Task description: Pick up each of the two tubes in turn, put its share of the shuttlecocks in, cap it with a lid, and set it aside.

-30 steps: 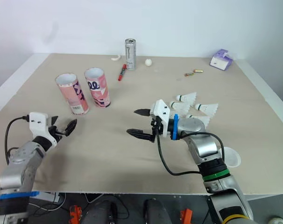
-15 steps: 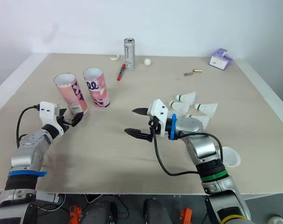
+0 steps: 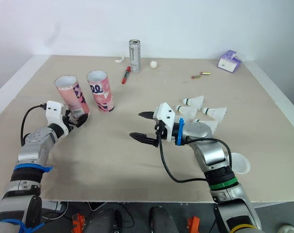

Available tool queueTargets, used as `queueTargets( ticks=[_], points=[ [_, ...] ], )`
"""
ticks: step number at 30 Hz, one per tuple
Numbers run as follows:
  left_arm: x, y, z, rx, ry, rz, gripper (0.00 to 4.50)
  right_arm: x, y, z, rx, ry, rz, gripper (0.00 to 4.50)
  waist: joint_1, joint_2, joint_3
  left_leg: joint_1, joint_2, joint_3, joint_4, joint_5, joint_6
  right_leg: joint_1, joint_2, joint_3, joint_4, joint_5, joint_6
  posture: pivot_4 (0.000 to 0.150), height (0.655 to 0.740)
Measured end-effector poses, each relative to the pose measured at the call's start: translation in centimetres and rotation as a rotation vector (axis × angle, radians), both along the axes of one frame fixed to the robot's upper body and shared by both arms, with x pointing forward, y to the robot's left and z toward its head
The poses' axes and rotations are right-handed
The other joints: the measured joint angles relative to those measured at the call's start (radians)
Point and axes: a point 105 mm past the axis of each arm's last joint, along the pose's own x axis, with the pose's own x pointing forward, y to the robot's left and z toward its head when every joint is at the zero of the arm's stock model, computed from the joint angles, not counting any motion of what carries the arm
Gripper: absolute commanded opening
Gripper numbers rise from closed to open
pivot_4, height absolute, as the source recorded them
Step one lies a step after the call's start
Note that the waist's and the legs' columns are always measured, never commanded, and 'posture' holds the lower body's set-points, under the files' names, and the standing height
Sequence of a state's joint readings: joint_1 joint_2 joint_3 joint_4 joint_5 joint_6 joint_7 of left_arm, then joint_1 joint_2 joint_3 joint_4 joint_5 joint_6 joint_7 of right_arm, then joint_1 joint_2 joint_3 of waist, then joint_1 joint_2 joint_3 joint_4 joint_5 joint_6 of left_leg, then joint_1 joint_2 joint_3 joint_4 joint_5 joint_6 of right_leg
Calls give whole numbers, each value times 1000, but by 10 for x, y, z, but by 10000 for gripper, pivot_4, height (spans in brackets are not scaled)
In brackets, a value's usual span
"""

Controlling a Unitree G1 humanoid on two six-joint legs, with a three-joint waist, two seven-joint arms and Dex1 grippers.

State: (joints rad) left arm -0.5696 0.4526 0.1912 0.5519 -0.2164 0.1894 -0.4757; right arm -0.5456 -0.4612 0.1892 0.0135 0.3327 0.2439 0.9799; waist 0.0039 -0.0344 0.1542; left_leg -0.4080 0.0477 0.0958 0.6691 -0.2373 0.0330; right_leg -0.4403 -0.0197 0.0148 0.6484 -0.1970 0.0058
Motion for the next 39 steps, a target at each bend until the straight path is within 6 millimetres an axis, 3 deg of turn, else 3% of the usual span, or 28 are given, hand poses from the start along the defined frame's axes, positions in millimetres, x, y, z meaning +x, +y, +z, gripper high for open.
queueTargets(
  ticks=[29, 34, 39],
  points=[
    [29, -3, 7, 3, -31, -30, 43946, -4, 0, -3, -8, 17, -3, 45000, 0, 0, 0, -2, -1, 4, 0, 0, 0, -1, -1, -1, 0, 0, 0, 1500, 7400],
    [29, -3, 6, 2, -31, -37, 30464, -6, 1, -1, -7, 10, 2, 45000, 0, 0, 0, -2, -1, 4, 0, 0, 0, -1, -1, -1, 0, 0, 1, 1500, 7400],
    [29, -1, 6, 5, -41, -30, 29861, -6, 0, -2, -8, 15, 0, 45000, 0, 0, 0, -2, -1, 5, 0, 0, 0, -1, -1, -1, 0, 0, 1, 1500, 7400]
  ],
)
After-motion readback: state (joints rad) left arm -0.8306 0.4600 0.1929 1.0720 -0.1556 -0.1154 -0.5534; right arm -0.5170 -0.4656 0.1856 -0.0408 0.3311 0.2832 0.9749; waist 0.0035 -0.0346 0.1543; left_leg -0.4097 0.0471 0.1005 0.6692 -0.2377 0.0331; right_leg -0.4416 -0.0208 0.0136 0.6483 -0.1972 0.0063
